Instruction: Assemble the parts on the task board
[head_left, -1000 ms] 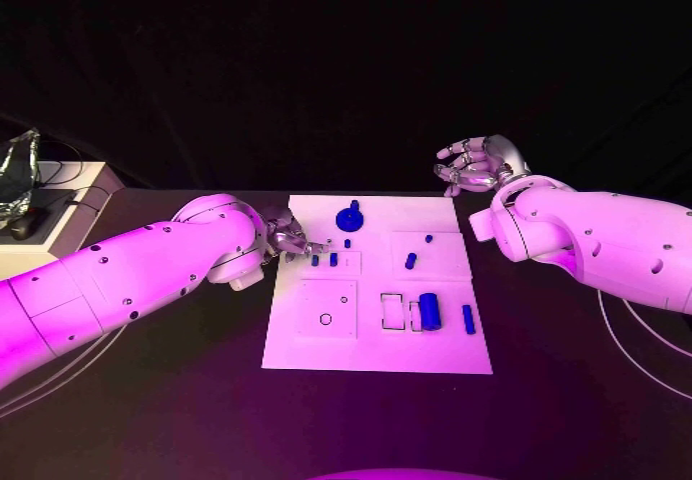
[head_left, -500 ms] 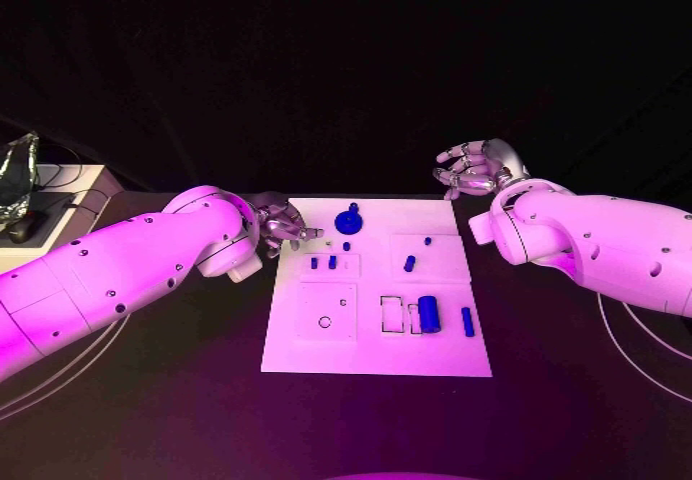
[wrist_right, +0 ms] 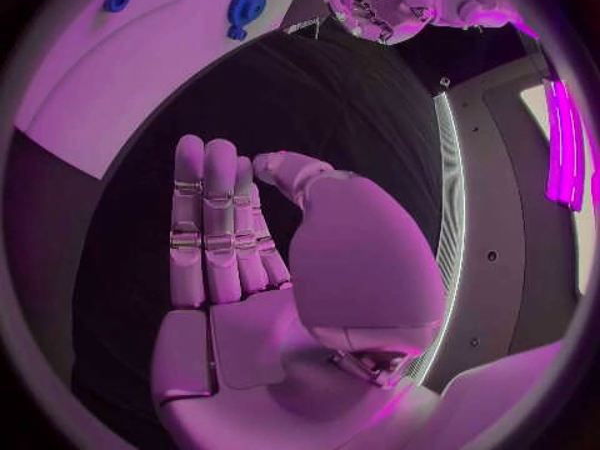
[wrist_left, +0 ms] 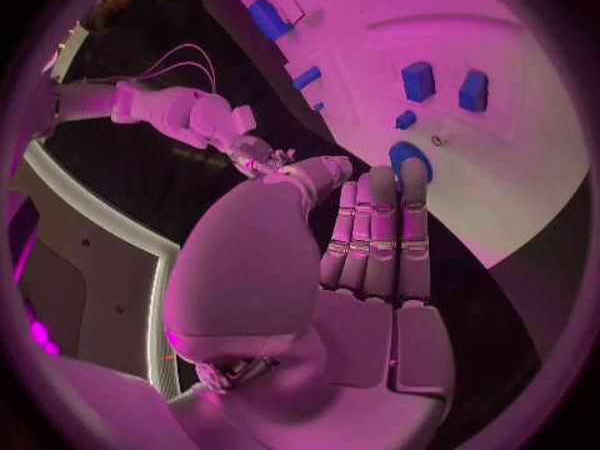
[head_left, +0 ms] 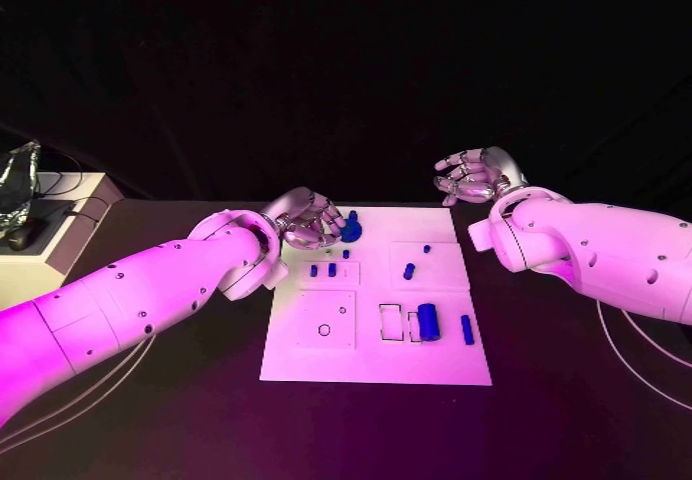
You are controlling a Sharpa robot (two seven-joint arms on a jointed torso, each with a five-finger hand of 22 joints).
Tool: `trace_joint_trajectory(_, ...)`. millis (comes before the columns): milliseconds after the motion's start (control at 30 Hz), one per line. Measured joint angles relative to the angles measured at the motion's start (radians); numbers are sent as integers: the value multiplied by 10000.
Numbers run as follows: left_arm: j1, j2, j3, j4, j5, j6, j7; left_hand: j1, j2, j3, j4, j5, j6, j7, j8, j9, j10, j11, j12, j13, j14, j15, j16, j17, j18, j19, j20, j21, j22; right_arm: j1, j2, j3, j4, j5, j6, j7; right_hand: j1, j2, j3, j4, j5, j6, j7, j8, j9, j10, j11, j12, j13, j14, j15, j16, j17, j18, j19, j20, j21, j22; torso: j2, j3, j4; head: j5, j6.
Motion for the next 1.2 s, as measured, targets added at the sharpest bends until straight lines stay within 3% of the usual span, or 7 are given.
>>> trace_joint_trajectory(167, -46, 417, -255, -604, -1294, -173, 609, -113, -113, -51, -74, -100, 194, -9, -275, -254, 36, 36, -403, -335, 67, 67, 334, -71, 0, 1, 0, 100, 112, -13, 50, 0, -12, 3, 6, 140, 51, 64, -66, -367, -129, 425, 118, -535, -280, 372, 136, -2044, -1779, 93, 92, -620, 233, 0, -307, 25, 318, 465, 9, 4, -12, -3, 62)
trace_joint_trajectory(333, -54, 714, -351, -929, -2392, -223, 816, -208, -287, -110, -132, -100, 387, -66, -472, -424, 109, 108, -591, -556, 223, 72, 979, -27, 1, 94, 93, 332, 263, -19, 83, 1, -19, 4, 24, 254, 36, 147, -140, -516, -173, 668, 213, -796, -392, 721, 198, -2859, -2562, 182, 68, -934, 395, -1, -440, 59, 433, 694, 28, 8, -24, -19, 98)
trace_joint_trajectory(533, -55, 906, -378, -1097, -3268, -139, 758, -373, -453, -125, -141, -100, 585, -117, -710, -560, 189, 99, -768, -712, 346, 128, 1750, 64, 0, 202, 201, 563, 429, -20, 109, 1, -15, -30, 54, 333, 8, 174, -140, -516, -172, 670, 214, -914, -427, 756, 233, -3071, -2771, 220, 106, -991, 449, -1, -440, 59, 432, 721, 33, 24, -30, -35, 101)
trace_joint_trajectory(700, -51, 965, -386, -1161, -3683, 65, 481, -417, -416, -167, -131, -100, 835, -118, -766, -587, 144, 144, -778, -737, 683, 128, 2359, 397, 1, 620, 184, 948, 800, -20, 112, 1, 12, -91, 78, 364, -3, 185, -142, -518, -172, 670, 214, -957, -445, 757, 234, -3125, -2842, 220, 106, -1030, 477, -1, -459, 79, 432, 730, 36, 28, -34, -62, 93)
trace_joint_trajectory(800, -48, 999, -387, -1197, -3830, 211, 269, -417, -416, -167, -131, -100, 1030, -152, -766, -599, 219, 68, -729, -739, 947, 97, 2694, 662, 0, 864, 179, 1232, 1092, -20, 112, 1, 24, -130, 86, 370, -3, 185, -167, -543, -172, 670, 214, -988, -450, 757, 234, -3169, -2890, 220, 106, -1068, 490, -1, -475, 95, 432, 730, 35, 35, -31, -65, 73)
trace_joint_trajectory(1200, -20, 1117, -384, -1277, -4146, 681, -450, -417, -416, -166, -131, -100, 1250, -167, -823, -635, 223, 64, -728, -750, 1035, 82, 2987, 794, 0, 870, 171, 1364, 1248, -20, 116, 1, 74, -276, 106, 377, -2, 185, -168, -543, -171, 668, 213, -988, -460, 758, 236, -3272, -2962, 254, 141, -1091, 519, -1, -475, 95, 432, 729, 26, 33, -23, -75, 35)
